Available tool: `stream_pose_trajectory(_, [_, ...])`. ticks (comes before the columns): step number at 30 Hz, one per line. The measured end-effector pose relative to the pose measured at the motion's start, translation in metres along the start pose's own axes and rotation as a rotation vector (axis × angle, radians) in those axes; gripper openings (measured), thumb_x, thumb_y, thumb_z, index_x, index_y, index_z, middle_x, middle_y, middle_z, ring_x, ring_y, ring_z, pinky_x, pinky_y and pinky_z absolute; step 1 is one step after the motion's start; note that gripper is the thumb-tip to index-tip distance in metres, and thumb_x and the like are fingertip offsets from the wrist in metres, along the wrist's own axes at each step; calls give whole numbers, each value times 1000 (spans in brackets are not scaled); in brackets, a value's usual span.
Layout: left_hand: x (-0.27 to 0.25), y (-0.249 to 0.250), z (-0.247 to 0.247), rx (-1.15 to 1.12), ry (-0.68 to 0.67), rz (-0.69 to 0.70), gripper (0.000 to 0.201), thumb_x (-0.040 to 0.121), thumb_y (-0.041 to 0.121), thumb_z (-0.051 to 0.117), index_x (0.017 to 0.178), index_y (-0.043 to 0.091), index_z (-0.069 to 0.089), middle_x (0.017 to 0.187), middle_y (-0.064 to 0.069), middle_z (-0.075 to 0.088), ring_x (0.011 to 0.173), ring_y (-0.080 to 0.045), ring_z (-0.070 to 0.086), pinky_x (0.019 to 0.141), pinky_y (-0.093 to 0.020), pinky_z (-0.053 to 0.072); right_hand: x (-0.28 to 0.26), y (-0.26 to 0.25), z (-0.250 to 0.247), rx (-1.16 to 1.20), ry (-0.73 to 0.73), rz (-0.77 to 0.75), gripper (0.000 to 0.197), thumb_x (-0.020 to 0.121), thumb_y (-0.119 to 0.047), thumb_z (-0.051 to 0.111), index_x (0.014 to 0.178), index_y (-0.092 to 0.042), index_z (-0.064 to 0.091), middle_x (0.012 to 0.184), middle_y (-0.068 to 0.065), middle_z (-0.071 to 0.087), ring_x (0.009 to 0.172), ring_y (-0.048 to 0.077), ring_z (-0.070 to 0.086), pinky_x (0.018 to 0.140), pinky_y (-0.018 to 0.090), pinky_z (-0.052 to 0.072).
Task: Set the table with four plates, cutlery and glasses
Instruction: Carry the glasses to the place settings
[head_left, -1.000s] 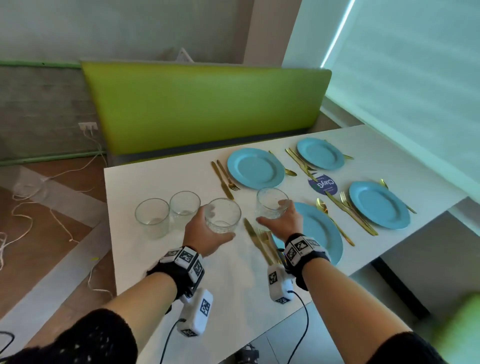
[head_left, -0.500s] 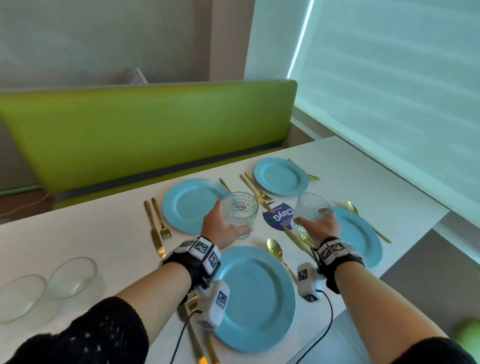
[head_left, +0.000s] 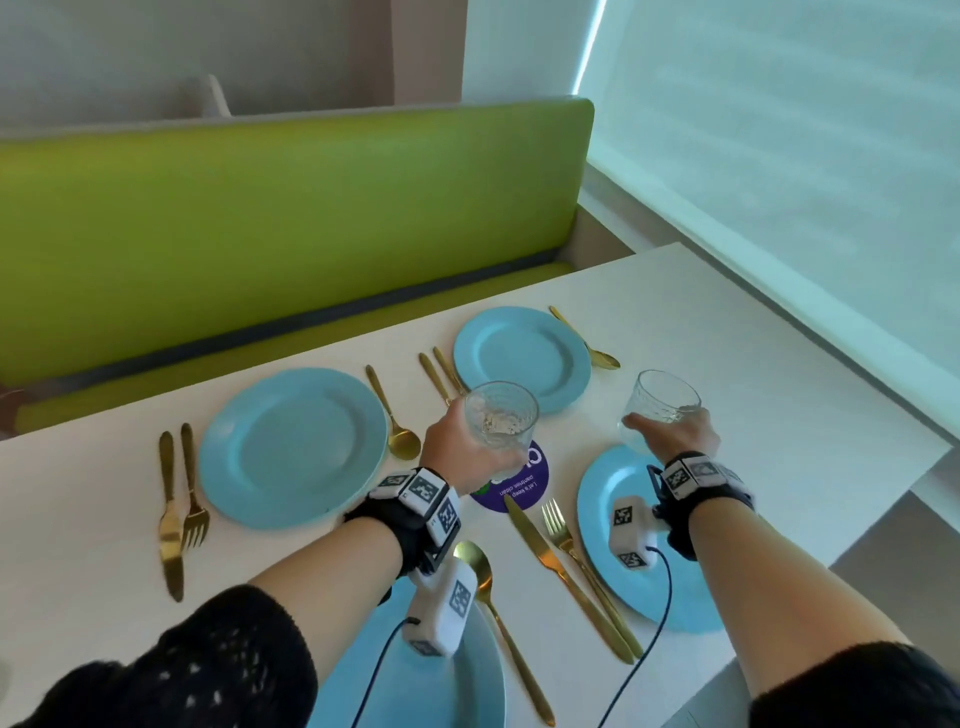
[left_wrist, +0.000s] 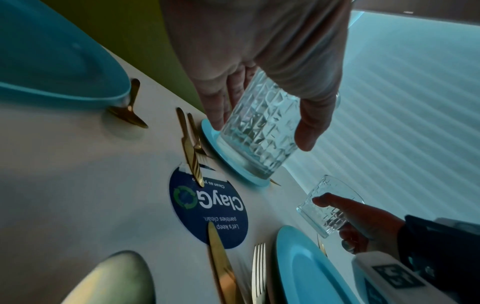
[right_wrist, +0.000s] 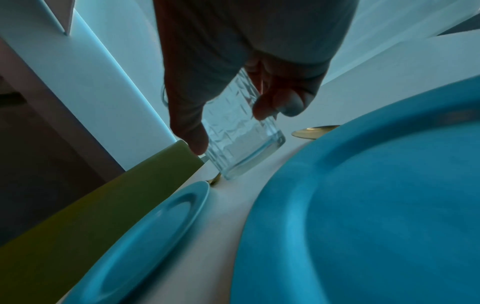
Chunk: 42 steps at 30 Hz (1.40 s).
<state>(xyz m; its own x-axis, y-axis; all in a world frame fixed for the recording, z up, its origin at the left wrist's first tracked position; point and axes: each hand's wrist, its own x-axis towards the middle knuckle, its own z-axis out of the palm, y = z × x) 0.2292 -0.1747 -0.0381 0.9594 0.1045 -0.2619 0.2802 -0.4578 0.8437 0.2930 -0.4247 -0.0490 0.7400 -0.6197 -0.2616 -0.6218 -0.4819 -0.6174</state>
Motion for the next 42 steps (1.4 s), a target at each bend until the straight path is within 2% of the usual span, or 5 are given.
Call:
stream_pose_trajectory(12, [34,-4,32,56,-51,-42,84,58,38,85,129,19,45,125,0,60,115,-19,57,93,-28,50,41,-7,26,46,3,13,80,64,-35,81,128,-9,40,125,16,56,116,33,54,93,39,47])
stream_pose_trajectory(20, [42,-14,42,43,-74,-65,82,56,35,87,127,23,47,123,3,62,111,-17,59,85,-22,47,49,3,33,115,4,1,76,67,-30,79,130,-14,40,126,13,56,114,30,55,90,32,45])
stream_pose_trajectory(29, [39,-20,53,64,-93,-39,81,57,28,88,127,22,47,121,4,62,99,-8,52,83,-16,40,49,13,34,118,-33,-25,89,66,-36,81,137,-16,32,132,12,54,123,31,50,99,37,42])
stream_pose_trajectory(37, [33,-19,61,73,-91,-9,83,57,23,88,130,22,46,125,3,61,115,-16,56,87,-15,39,40,28,30,64,-25,-76,96,73,-29,77,147,-16,17,135,11,54,131,29,43,105,40,37])
stream_pose_trajectory(42, [27,-19,63,85,-102,-38,91,58,23,88,135,22,40,129,-1,58,121,-22,53,100,-27,44,26,33,22,81,1,-89,92,75,-28,73,147,-15,17,132,9,57,128,28,47,102,40,40])
